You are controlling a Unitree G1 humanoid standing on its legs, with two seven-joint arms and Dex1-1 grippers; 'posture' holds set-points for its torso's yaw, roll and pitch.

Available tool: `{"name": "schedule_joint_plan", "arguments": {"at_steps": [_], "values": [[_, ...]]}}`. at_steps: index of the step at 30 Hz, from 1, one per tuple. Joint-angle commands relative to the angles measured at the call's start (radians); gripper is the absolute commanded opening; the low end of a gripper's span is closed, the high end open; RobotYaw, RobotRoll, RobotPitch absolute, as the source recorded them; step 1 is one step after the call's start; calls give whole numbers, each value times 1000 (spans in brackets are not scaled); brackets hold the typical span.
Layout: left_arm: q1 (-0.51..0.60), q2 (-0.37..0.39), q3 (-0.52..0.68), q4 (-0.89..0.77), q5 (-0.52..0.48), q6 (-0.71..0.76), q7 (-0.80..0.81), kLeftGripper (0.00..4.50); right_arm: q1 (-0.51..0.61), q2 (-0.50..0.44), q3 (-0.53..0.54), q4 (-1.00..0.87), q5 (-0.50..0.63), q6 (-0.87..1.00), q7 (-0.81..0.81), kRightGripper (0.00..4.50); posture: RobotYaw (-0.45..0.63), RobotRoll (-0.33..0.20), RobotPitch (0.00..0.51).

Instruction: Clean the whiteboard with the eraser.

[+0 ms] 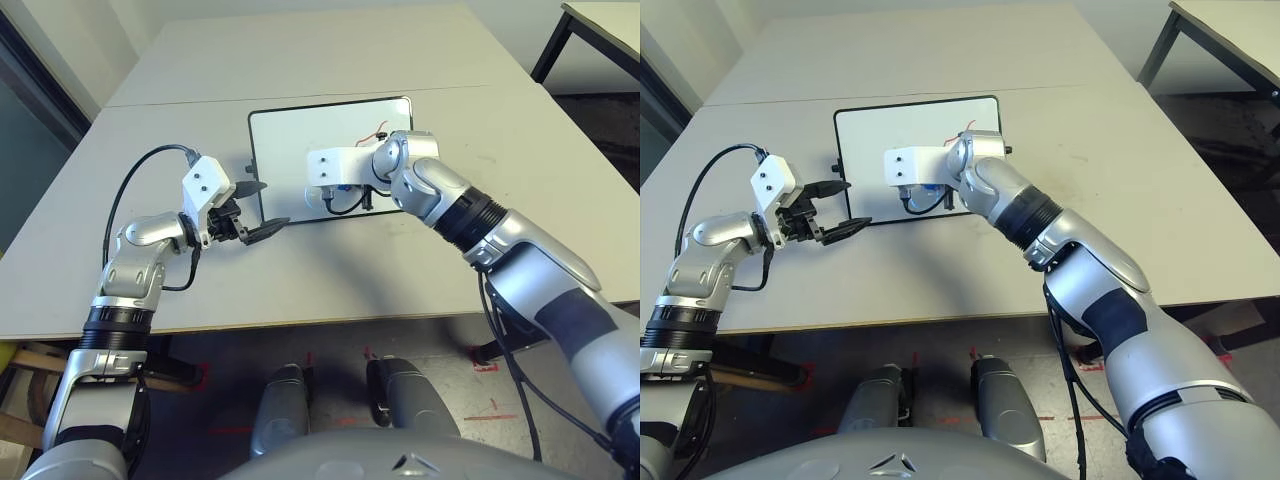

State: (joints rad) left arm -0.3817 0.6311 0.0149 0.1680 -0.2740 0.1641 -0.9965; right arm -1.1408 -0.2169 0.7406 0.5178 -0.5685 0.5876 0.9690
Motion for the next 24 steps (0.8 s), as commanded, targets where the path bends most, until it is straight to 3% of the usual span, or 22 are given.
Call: {"name": "schedule_joint_plan", "arguments": {"at_steps": [1, 10, 24], "values": [[10, -6, -9, 5, 11, -9, 4, 4500, -24, 18, 12, 29, -19, -27, 8, 394, -90, 0, 71], [6, -13, -12, 2, 12, -9, 6, 4500, -33, 15, 2, 65, -45, -56, 10, 394, -90, 0, 66], [-26, -21, -16, 25, 21, -11, 0, 4500, 47, -133, 11, -15, -112, -93, 78, 394, -106, 0, 56]]}}
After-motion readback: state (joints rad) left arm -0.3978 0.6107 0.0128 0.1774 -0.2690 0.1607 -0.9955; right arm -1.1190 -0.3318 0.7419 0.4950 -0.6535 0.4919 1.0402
